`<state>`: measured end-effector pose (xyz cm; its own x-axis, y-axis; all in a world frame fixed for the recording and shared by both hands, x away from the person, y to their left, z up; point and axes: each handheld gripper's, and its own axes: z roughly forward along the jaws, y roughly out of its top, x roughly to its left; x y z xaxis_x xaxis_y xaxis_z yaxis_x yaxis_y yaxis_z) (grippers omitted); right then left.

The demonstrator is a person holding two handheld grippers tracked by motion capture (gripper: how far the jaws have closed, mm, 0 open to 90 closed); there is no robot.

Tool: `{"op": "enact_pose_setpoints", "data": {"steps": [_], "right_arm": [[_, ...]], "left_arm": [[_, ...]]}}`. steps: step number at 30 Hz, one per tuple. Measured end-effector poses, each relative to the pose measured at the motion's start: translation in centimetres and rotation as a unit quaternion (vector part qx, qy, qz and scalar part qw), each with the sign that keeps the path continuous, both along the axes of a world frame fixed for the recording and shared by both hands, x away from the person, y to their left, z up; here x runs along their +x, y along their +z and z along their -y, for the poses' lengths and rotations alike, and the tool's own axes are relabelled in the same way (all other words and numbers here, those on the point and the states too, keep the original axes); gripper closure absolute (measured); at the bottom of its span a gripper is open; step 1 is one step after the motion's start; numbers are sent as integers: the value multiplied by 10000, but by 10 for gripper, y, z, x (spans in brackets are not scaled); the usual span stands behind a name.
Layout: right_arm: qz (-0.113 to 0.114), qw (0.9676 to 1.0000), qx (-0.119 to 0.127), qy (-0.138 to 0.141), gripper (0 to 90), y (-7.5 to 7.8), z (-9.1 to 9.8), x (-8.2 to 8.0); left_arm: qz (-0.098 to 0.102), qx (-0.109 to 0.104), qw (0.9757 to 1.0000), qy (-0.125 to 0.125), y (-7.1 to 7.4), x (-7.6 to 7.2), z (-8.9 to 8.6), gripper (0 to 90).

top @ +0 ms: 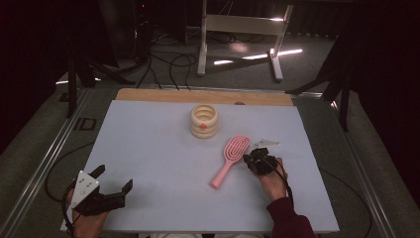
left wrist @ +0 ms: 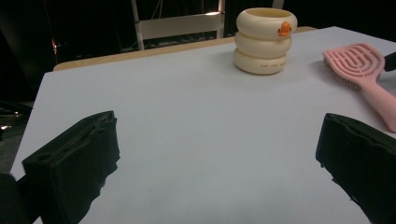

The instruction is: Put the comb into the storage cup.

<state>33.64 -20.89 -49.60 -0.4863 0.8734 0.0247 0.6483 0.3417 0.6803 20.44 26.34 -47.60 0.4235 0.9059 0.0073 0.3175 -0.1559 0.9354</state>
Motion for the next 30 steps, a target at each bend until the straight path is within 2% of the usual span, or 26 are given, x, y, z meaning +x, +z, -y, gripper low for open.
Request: {"op": "enact_pose_setpoints", "data": {"steps": [6, 14, 20, 30], "right_arm": [[-62, 9999, -105, -40, 900, -1, -8, 18], [-111, 9995, -306, 28, 899, 0, -16, 33], [-97, 9991, -377, 141, 898, -1, -22, 39], [-59, 9991, -335, 262, 873, -4, -24, 41]], "left_arm": [[3, -2, 10000, 9, 0, 0, 0, 2], [7, -13, 10000, 18, 0, 0, -1, 2], [7, -14, 10000, 18, 0, 0, -1, 2], [0, -15, 10000, 16, -1, 0, -1, 2]]}}
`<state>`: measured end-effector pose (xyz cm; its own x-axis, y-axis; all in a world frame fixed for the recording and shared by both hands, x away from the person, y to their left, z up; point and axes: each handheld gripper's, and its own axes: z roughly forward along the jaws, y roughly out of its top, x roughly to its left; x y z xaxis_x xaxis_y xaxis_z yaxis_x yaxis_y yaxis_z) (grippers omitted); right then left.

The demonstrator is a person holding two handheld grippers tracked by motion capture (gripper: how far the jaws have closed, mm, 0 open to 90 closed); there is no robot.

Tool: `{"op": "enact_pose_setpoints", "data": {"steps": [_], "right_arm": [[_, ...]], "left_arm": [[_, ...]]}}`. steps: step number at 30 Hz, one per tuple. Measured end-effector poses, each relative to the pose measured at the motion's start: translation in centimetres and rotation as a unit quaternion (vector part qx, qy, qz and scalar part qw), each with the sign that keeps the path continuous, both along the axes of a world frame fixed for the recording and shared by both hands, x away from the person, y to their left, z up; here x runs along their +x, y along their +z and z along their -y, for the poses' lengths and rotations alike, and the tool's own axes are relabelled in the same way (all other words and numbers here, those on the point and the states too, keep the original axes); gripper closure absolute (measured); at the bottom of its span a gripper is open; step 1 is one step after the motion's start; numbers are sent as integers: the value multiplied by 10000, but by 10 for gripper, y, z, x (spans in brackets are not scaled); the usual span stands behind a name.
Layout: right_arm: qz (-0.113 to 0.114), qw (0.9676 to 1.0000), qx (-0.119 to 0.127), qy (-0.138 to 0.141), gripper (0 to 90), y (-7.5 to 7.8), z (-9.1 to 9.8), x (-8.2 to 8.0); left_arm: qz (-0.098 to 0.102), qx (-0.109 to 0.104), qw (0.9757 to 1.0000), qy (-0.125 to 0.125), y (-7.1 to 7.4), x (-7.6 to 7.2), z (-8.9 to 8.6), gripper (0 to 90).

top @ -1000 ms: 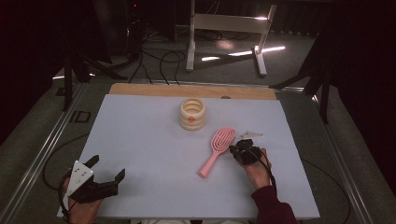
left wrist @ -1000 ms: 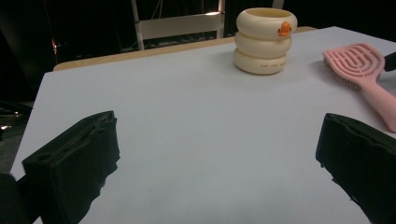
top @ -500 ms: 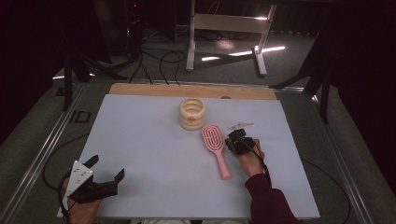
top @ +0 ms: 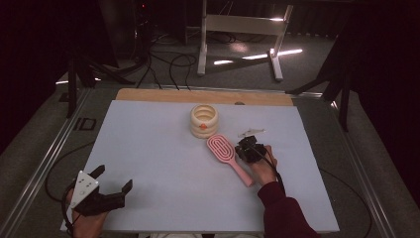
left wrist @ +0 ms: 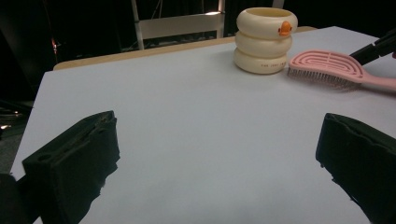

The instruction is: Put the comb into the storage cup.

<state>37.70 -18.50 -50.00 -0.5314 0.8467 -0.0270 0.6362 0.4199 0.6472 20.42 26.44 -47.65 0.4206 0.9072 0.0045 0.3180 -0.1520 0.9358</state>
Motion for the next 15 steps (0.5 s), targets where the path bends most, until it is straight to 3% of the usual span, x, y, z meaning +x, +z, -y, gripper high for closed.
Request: {"op": "enact_pose_setpoints", "data": {"steps": [9, 15], "right_arm": [[187, 9998, 87, 3, 843, 7, 8, -3], [472, 9987, 149, 82, 731, 20, 19, -16]], "left_arm": [[2, 3, 10000, 6, 0, 0, -1, 2], [-15, -1, 10000, 5, 0, 0, 0, 2]]}}
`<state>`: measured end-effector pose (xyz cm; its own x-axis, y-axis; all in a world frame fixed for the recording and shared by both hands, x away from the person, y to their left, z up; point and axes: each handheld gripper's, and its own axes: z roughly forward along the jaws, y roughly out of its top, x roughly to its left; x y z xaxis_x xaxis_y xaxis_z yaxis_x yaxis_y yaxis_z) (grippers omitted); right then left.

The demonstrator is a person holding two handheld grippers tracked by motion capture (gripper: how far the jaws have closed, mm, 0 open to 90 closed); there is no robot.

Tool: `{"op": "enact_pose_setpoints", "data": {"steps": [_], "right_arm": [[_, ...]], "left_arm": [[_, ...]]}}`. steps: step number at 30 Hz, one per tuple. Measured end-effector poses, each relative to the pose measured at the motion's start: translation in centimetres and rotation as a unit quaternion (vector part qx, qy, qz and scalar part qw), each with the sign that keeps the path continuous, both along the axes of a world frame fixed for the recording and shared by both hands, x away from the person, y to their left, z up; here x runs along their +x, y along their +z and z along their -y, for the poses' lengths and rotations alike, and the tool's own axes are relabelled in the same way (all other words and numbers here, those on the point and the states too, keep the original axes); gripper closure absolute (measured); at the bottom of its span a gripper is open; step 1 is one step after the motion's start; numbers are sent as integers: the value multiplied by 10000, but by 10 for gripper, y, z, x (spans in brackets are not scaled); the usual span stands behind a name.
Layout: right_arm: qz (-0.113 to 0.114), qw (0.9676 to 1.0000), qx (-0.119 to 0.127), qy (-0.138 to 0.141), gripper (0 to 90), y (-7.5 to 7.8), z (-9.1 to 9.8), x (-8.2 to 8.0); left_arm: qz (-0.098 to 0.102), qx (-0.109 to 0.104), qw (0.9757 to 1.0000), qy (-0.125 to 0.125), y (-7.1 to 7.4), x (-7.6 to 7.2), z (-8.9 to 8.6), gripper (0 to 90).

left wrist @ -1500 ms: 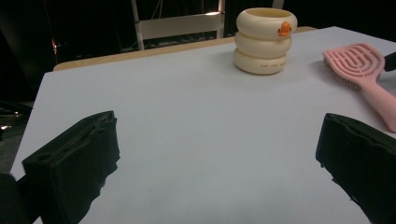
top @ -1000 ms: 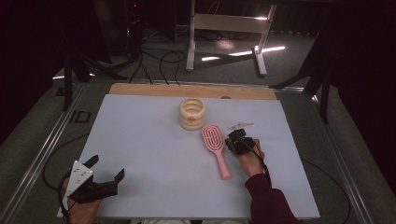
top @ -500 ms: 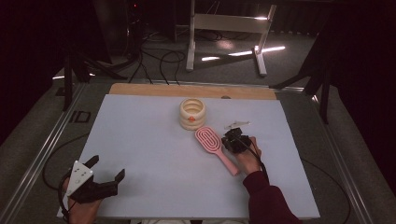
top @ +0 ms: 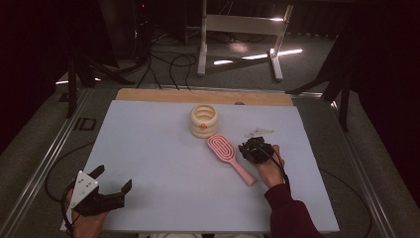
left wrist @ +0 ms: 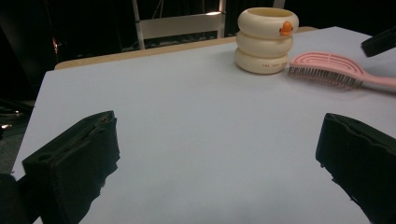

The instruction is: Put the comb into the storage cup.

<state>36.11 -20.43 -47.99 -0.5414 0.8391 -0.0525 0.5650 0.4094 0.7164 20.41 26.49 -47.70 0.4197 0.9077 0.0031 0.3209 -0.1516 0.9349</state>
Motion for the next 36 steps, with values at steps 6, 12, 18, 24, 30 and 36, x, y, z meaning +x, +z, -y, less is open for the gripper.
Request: {"op": "enact_pose_setpoints", "data": {"steps": [6, 12, 18, 24, 30, 36], "right_arm": [[301, 9992, 209, 153, 588, 12, 21, -17], [475, 9980, 389, 151, 422, 20, 42, -32], [715, 9951, 662, 165, 262, 26, 64, -53], [875, 9925, 852, 75, 99, 26, 77, -71], [1080, 9884, 1069, 47, 90, 21, 87, -88], [1354, 9841, 1149, 11, 90, 16, 93, -99]], "left_arm": [[0, -6, 10000, 2, 0, 0, 0, 2], [-25, 20, 10000, 2, 0, 1, 1, 2], [-18, -3, 10000, 19, 1, 2, 1, 2], [-36, -3, 10000, 28, 2, 4, 0, 2], [-41, 5, 10000, 5, 6, 8, 0, 2], [-45, 4, 10000, -34, 6, 14, 2, 1]]}}
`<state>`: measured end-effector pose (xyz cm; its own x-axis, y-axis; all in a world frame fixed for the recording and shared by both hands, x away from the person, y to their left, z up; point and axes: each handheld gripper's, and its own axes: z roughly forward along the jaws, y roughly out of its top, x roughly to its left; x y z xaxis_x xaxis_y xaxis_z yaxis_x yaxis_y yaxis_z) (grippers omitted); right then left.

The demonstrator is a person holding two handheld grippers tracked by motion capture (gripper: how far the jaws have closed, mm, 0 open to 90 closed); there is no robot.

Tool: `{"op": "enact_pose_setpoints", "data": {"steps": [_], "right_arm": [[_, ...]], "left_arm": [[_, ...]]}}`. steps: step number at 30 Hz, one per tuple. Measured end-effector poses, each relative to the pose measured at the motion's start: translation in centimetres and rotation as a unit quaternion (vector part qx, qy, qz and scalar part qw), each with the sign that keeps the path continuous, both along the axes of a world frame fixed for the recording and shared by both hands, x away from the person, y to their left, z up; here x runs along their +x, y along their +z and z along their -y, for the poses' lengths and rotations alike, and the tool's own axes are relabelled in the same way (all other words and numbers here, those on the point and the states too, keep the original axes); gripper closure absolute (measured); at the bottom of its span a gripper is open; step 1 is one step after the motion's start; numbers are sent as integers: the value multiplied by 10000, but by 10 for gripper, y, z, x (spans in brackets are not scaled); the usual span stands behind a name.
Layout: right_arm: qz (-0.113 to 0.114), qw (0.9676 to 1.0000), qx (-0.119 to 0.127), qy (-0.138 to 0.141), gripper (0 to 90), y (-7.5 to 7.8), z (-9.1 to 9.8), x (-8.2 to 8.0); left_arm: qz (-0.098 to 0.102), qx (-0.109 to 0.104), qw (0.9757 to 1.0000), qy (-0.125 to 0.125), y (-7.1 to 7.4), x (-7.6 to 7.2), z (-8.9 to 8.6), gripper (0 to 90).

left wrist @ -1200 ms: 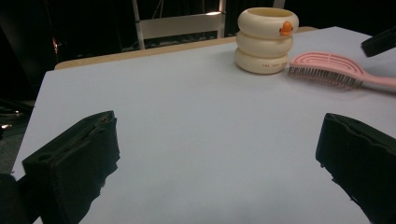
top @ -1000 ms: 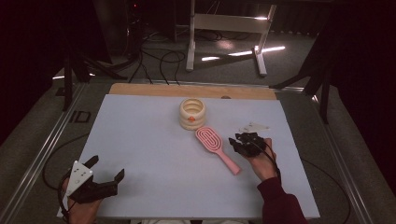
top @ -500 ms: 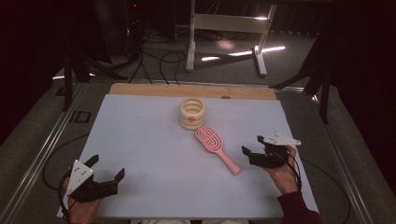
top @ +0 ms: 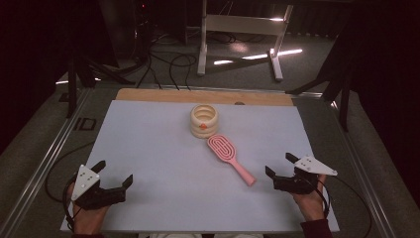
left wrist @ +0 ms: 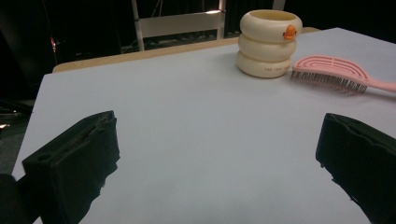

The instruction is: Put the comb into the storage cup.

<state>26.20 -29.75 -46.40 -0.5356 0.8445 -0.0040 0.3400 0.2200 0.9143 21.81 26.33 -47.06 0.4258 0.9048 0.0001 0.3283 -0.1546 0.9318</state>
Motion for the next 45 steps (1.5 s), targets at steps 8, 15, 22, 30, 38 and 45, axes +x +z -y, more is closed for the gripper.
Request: {"op": "enact_pose_setpoints", "data": {"steps": [8, 15, 22, 30, 38, 45], "right_arm": [[126, 9998, 119, 30, 89, -2, 4, -8], [335, 9993, 175, -26, 89, -3, 5, -18], [326, 9993, 173, -46, 89, -4, 3, -21], [179, 9998, 85, 12, 89, -2, -3, -21], [-43, 10000, 64, 16, 89, -1, -4, -19], [-167, 9998, -9, 51, 89, 2, -7, -16]], "left_arm": [[68, 7, 9999, -79, 3, 7, 1, 2], [171, -55, 9997, -141, 1, 3, 0, 1], [231, -125, 9995, -202, -1, -3, -4, 1], [214, -122, 9996, -168, -5, -3, -6, 2], [237, -122, 9996, -135, -5, -4, -5, 2], [236, -154, 9995, -108, -5, -4, -4, 1]]}}
